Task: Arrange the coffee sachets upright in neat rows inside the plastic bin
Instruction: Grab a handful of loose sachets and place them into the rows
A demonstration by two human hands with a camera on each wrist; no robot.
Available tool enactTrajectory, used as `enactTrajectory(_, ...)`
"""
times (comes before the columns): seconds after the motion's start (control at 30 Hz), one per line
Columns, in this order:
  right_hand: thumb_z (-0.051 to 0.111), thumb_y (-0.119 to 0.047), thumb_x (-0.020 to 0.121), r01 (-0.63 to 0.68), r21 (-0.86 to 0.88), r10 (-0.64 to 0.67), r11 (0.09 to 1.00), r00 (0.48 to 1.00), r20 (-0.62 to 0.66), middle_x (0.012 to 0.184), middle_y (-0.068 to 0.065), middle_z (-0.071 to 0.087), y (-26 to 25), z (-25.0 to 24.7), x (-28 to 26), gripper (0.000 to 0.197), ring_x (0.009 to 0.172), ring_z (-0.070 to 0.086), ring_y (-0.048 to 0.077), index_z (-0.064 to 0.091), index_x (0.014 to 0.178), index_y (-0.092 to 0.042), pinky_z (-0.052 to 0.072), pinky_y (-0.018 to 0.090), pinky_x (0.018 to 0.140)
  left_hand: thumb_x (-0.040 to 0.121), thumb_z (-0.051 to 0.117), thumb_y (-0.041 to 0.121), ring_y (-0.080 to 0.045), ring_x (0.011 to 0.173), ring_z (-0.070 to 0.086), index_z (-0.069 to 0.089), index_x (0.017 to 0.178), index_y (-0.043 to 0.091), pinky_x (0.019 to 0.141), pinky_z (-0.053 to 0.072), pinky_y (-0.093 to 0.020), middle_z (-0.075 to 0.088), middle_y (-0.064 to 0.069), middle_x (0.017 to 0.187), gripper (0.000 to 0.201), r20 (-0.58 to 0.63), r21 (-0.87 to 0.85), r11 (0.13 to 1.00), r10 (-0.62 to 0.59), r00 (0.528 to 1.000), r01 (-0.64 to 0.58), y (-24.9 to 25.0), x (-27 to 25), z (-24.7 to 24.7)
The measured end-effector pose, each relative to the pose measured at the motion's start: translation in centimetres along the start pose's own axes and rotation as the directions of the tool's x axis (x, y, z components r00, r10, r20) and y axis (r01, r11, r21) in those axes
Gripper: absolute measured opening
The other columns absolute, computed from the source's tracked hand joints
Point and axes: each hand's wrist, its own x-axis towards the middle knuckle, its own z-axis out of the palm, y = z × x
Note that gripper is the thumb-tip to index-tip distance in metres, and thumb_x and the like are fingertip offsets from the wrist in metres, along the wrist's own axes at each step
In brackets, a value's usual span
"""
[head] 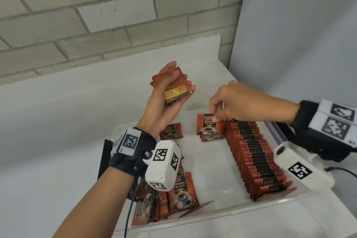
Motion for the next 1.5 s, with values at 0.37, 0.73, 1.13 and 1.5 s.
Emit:
enactTrajectory(0.37, 0.066, -0.015, 0.084, 0.056, -0.328, -0.045, 0.943, 0.998, 0.038, 0.073, -0.013, 0.038, -0.5, 1.9, 0.1, 0.009, 0.077, 0.048, 0.019, 0.060, 0.081, -0.021, 0.027, 0.024, 0.053, 0.083, 0.059, 0.010, -0.022, 0.077, 0.063, 0.063, 0.103, 0.017, 0.075, 0.055, -0.035, 0.061, -0.011, 0.087, 0.021, -0.014, 0.019, 1.000, -0.014, 1.000, 0.014, 0.0, -0.1, 0.2)
enactTrajectory(0.73, 0.073, -0.018, 0.081, 0.081, -0.406, -0.049, 0.910, 0.995, 0.088, 0.069, -0.012, 0.034, -0.3, 2.1, 0.5, 0.008, 0.073, 0.046, 0.018, 0.064, 0.083, -0.018, 0.022, 0.023, 0.050, 0.085, 0.054, 0.005, -0.023, 0.078, 0.063, 0.062, 0.106, 0.015, 0.077, 0.055, -0.037, 0.061, -0.013, 0.089, 0.024, -0.005, 0.000, 1.000, -0.025, 1.000, 0.025, -0.1, 0.0, 0.2)
enactTrajectory(1.13, 0.074, -0.021, 0.083, -0.026, -0.211, 0.052, 0.977, 0.992, 0.119, 0.071, -0.005, 0.068, -0.4, 0.7, 0.6, 0.009, 0.038, 0.053, 0.003, 0.068, 0.080, -0.015, 0.047, 0.019, 0.055, 0.092, 0.044, 0.000, -0.021, 0.078, 0.062, 0.063, 0.110, 0.019, 0.076, 0.056, -0.038, 0.060, -0.009, 0.090, 0.032, 0.028, 0.055, 0.998, -0.041, 0.999, 0.040, -0.2, -0.2, 0.2)
enactTrajectory(1.5, 0.075, -0.028, 0.078, -0.205, 0.614, 0.173, 0.762, 0.979, 0.111, 0.090, 0.004, 0.074, -0.3, -3.0, 0.5, 0.029, 0.070, 0.069, 0.007, 0.067, 0.102, -0.015, 0.057, 0.019, 0.067, 0.079, 0.061, -0.002, -0.024, 0.100, 0.064, 0.058, 0.122, 0.022, 0.082, 0.056, -0.037, 0.062, -0.007, 0.111, 0.049, 0.111, 0.212, 0.975, -0.090, 0.990, 0.065, -0.5, -0.3, 0.5)
